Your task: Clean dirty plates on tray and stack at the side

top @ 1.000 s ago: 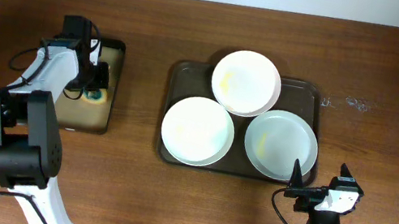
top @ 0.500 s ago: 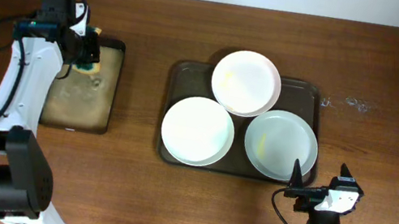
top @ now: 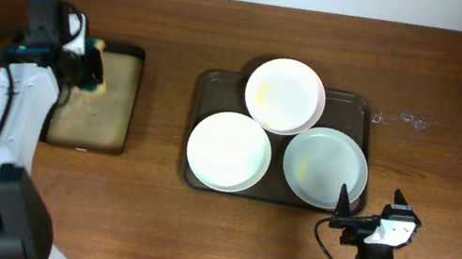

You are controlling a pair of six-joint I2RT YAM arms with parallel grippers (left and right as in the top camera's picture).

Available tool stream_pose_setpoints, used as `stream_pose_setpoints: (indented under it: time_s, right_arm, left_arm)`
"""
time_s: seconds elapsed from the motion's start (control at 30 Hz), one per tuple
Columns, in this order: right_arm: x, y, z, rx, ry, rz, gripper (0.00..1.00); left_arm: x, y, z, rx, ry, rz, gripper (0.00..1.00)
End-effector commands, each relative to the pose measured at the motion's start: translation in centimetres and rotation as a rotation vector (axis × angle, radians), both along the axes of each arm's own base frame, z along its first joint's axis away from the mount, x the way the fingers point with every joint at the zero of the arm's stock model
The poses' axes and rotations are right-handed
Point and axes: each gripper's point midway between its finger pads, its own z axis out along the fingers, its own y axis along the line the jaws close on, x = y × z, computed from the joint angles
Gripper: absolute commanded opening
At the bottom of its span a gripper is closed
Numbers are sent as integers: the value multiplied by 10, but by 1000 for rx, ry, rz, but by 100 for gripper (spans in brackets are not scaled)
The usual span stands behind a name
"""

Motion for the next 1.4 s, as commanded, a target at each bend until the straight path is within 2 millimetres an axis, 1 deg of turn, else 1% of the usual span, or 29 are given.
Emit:
stream_pose_setpoints:
  time_s: [0.0, 0.1, 0.13, 0.17, 0.2, 0.27, 0.33, 0.37, 0.43, 0.5, 0.57, 0.6, 0.63, 0.67, 0.73, 0.77, 0.8, 0.87, 0.9, 1.0, 1.07, 1.13, 1.17, 1.2, 1.23, 1.27, 1.3, 1.33, 1.37]
  right_arm:
    - [0, -3, -3, -7, 6, -14, 98]
    - [0, -3, -3, -7, 6, -14, 98]
    - [0, -3, -3, -7, 6, -14, 98]
    - [0, -3, -3, -7, 6, -14, 98]
    - [0, -3, -3, -7, 6, -14, 98]
    - [0, -3, -3, -7, 5, -14, 98]
    - [0, -1, -1, -6, -2, -3, 98]
    - [0, 5, 2, -3, -15, 34, 98]
    - [-4, 34, 2, 54, -9, 197, 98]
    - [-13, 60, 5, 125, -1, 356, 98]
    - [-21, 77, 22, 120, -67, 466, 98]
    - [-28, 85, 46, 117, -161, 531, 98]
    - [-36, 88, 79, 130, -293, 564, 98]
    - [-43, 88, 98, 128, -372, 571, 98]
    - [-65, 69, 167, 125, -624, 477, 98]
    - [-68, 60, 189, 140, -645, 418, 98]
    - [-67, 53, 204, 143, -603, 370, 98]
    - [-58, 49, 219, 83, -375, 302, 98]
    - [-49, 48, 217, 52, -165, 282, 98]
    - [-42, 60, 205, 79, 220, 350, 98]
    - [-46, 93, 211, 198, 415, 556, 98]
    - [-37, 109, 211, 271, 518, 659, 98]
    - [-23, 115, 210, 319, 553, 694, 79]
    - [-8, 114, 200, 357, 605, 677, 56]
    - [4, 111, 187, 357, 653, 642, 53]
    - [19, 104, 167, 345, 723, 553, 55]
    - [33, 93, 144, 327, 799, 423, 55]
    - [47, 77, 112, 302, 898, 213, 56]
    - [54, 73, 92, 278, 962, 112, 56]
  left_arm:
    - [-23, -5, -48, -46, 146, -14, 0]
    - [-12, 1, 4, -39, 58, -6, 0]
    - [-14, 1, 32, -28, 18, -5, 0]
    - [-16, 1, 45, -17, -11, -3, 0]
    - [-17, 5, 48, 3, -25, 7, 0]
    - [-14, 4, 28, 3, -23, 5, 0]
    - [-22, 3, -15, -9, 40, 5, 0]
    - [-28, 2, -30, -17, 81, 5, 0]
    - [-29, 2, -35, -20, 98, 5, 0]
    - [-23, 3, -14, -13, 58, 6, 0]
    - [-21, 0, 27, -21, -3, -4, 0]
    - [-22, -4, 44, -26, -45, -15, 0]
    - [-21, -3, 50, -11, -63, -13, 0]
    - [-20, -3, 51, -10, -66, -13, 0]
    - [-20, -3, 43, -15, -47, -13, 0]
    - [-21, -3, 39, -18, -34, -11, 0]
    - [-21, -3, 37, -20, -26, -10, 0]
    - [-20, -3, 34, -22, -20, -10, 0]
    - [-20, -3, 33, -25, -19, -12, 0]
    - [-20, -8, 33, -45, -21, -24, 0]
    - [-20, -8, 33, -45, -18, -24, 0]
    - [-20, -8, 33, -45, -18, -24, 0]
    - [-20, -8, 33, -45, -18, -24, 0]
    - [-21, -8, 33, -45, -18, -24, 0]
    - [-21, -8, 33, -46, -15, -24, 0]
    - [-22, -8, 32, -46, -13, -24, 0]
    - [-22, -8, 32, -46, -12, -24, 0]
    - [-22, -8, 32, -46, -12, -24, 0]
    - [-22, -8, 32, -46, -12, -24, 0]
